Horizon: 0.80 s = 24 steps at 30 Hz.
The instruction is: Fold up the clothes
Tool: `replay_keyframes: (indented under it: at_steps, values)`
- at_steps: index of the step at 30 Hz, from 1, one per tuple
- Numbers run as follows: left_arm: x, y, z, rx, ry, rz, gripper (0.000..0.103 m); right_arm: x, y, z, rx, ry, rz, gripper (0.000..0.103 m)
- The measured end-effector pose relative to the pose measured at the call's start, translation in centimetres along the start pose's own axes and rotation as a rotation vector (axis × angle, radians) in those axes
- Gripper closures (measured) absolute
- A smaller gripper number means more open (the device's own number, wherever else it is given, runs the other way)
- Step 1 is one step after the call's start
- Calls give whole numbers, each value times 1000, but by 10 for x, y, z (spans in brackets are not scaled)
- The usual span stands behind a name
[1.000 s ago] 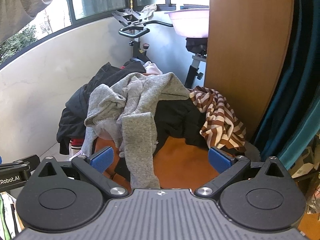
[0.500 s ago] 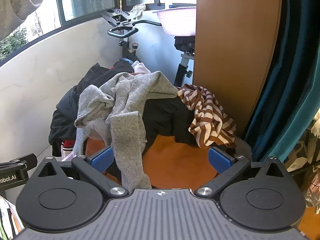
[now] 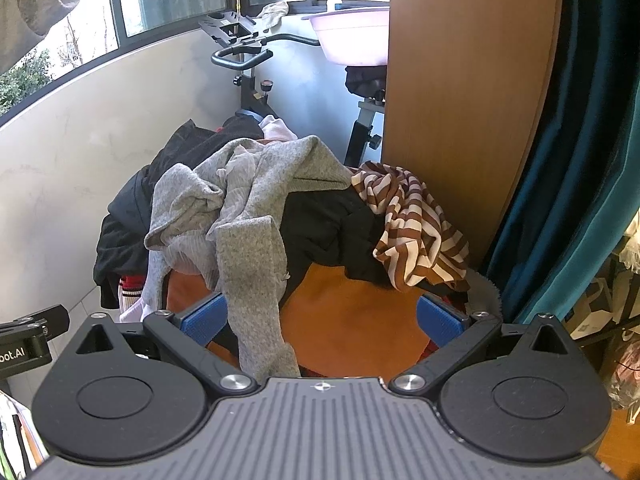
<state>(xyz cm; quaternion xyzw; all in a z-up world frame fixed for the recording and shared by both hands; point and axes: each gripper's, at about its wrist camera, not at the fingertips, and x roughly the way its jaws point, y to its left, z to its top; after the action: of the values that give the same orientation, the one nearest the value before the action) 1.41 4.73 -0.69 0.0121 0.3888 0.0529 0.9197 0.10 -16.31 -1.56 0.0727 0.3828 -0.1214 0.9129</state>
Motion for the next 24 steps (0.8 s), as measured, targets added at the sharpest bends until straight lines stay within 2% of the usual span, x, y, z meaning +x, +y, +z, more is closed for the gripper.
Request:
replay_keyframes:
  at_steps: [24]
  values:
    - [0,-8,-1,29,10,-18,1,1,-5,-2,21,9,-14,0]
